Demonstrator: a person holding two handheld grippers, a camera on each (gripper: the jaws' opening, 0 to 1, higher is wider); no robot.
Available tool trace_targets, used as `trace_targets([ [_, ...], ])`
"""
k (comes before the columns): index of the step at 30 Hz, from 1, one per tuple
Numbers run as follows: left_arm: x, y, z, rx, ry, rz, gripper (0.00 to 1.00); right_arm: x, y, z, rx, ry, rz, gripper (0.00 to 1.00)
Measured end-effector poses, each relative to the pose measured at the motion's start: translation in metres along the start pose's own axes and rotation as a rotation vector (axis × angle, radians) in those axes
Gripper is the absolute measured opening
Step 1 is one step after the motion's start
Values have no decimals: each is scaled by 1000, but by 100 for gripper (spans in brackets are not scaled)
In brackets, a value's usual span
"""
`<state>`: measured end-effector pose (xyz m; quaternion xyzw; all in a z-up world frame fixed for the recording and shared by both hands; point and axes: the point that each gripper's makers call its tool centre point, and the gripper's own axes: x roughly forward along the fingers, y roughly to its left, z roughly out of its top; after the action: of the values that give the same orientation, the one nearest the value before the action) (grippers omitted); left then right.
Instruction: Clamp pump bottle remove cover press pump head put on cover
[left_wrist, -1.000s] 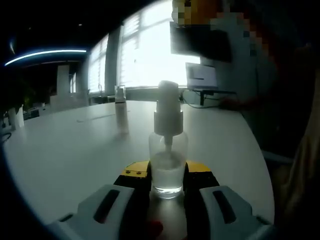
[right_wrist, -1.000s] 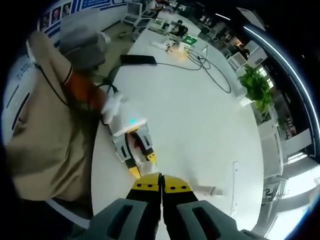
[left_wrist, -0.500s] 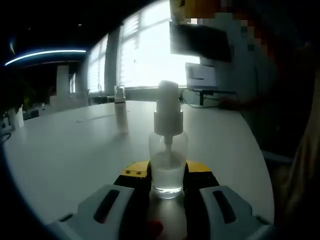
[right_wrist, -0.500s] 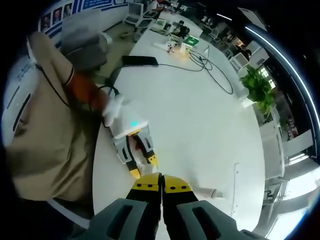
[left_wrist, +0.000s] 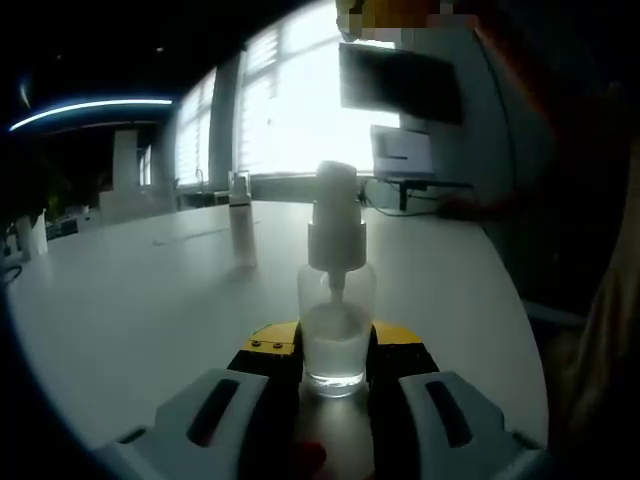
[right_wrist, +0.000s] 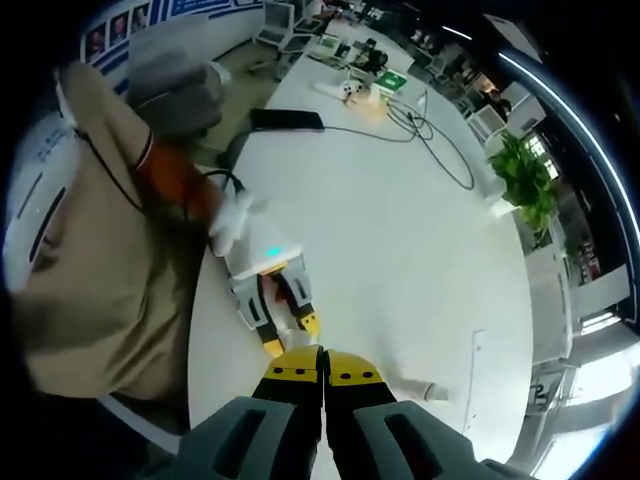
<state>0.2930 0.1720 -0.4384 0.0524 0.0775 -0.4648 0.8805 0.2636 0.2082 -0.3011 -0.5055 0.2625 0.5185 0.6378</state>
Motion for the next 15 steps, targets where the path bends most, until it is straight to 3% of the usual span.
trace_targets([
  [15, 0, 1, -1, -4, 2, 0, 16, 0, -2, -3, 15, 2, 9, 0],
])
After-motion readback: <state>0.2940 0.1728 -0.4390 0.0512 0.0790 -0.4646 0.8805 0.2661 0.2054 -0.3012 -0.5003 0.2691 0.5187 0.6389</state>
